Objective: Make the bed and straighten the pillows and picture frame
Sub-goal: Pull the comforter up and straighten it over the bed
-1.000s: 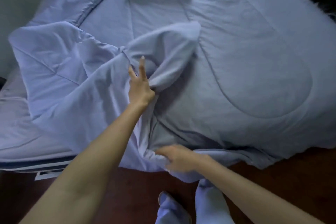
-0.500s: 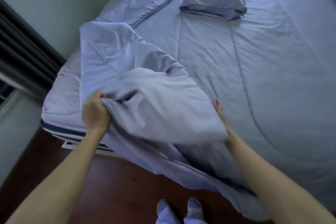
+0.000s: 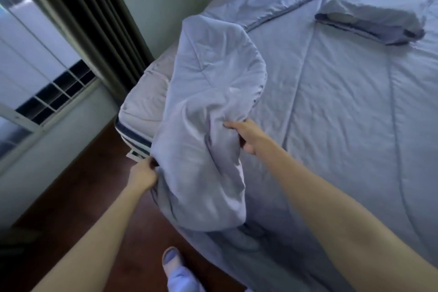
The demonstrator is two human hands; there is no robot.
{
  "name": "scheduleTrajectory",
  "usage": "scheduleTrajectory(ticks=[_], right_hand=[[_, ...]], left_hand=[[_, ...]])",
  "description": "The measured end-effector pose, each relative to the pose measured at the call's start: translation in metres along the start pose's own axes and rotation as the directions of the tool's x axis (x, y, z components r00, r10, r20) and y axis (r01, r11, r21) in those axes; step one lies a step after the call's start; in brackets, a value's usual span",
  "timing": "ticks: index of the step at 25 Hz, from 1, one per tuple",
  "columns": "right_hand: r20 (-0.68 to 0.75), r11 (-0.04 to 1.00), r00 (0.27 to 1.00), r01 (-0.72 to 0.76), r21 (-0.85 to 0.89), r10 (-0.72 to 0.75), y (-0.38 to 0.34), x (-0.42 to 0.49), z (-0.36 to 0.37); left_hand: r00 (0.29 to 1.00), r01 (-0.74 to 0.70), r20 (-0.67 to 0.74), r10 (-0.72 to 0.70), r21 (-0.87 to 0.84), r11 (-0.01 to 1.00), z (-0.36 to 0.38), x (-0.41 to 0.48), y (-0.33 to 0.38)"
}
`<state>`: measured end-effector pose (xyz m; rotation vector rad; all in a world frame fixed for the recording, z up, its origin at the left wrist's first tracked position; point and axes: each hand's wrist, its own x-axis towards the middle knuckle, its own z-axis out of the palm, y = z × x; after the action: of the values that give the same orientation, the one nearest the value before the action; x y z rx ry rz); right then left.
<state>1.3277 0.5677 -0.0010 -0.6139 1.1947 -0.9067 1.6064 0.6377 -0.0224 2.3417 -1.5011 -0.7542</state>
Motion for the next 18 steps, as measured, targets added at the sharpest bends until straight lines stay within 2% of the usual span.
scheduleTrajectory(ticks=[1, 2, 3, 5, 6, 8, 9, 12, 14, 15, 16, 17, 18], right_hand=[[0.052, 0.998, 0.997, 0.052, 0.044, -0.054, -0.011, 0.006, 0.023], [0.081, 0.993, 0.990, 0.109, 0.046, -0.112, -0.023, 0.013, 0.048], [0.096, 0.986, 0.981, 0.165, 0.012, -0.166, -0.035, 0.019, 0.076], [0.139, 0.960, 0.954, 0.275, -0.060, -0.264, -0.057, 0.030, 0.138], [0.169, 0.948, 0.941, 0.308, -0.081, -0.292, -0.065, 0.036, 0.170], [0.252, 0.930, 0.925, 0.330, -0.159, -0.285, -0.070, 0.050, 0.236], [0.305, 0.924, 0.919, 0.321, -0.209, -0.250, -0.068, 0.058, 0.265], [0.485, 0.917, 0.872, 0.247, -0.315, -0.068, -0.060, 0.083, 0.339], [0.583, 0.911, 0.811, 0.204, -0.358, 0.048, -0.061, 0.097, 0.368], [0.576, 0.905, 0.813, 0.178, -0.387, 0.086, -0.063, 0.103, 0.379], [0.523, 0.897, 0.846, 0.150, -0.417, 0.101, -0.066, 0.109, 0.384], [0.425, 0.884, 0.903, 0.144, -0.445, 0.066, -0.069, 0.117, 0.383], [0.289, 0.863, 0.956, 0.184, -0.471, -0.046, -0.070, 0.126, 0.377]], left_hand=[[0.994, 0.107, 0.037, -0.106, -0.029, 0.994, -0.004, 0.004, 0.005], [0.988, 0.152, 0.057, -0.146, -0.108, 0.982, -0.008, 0.005, 0.011], [0.993, 0.117, 0.050, -0.107, -0.278, 0.953, -0.010, 0.002, 0.018], [0.992, -0.128, -0.075, 0.104, -0.581, 0.804, -0.020, -0.006, 0.033], [0.969, -0.246, -0.143, 0.200, -0.604, 0.758, -0.031, -0.008, 0.040], [0.911, -0.410, -0.247, 0.330, -0.446, 0.796, -0.056, 0.013, 0.035], [0.896, -0.425, -0.292, 0.334, -0.350, 0.834, -0.072, 0.032, 0.026], [0.936, -0.267, -0.313, 0.159, -0.337, 0.903, -0.126, 0.101, -0.017], [0.946, -0.210, -0.300, 0.124, -0.276, 0.938, -0.157, 0.145, -0.060], [0.946, -0.204, -0.301, 0.122, -0.257, 0.945, -0.170, 0.167, -0.083], [0.949, -0.187, -0.294, 0.111, -0.244, 0.952, -0.179, 0.185, -0.106], [0.954, -0.162, -0.284, 0.092, -0.234, 0.959, -0.185, 0.198, -0.126], [0.958, -0.131, -0.280, 0.063, -0.230, 0.964, -0.187, 0.207, -0.145]])
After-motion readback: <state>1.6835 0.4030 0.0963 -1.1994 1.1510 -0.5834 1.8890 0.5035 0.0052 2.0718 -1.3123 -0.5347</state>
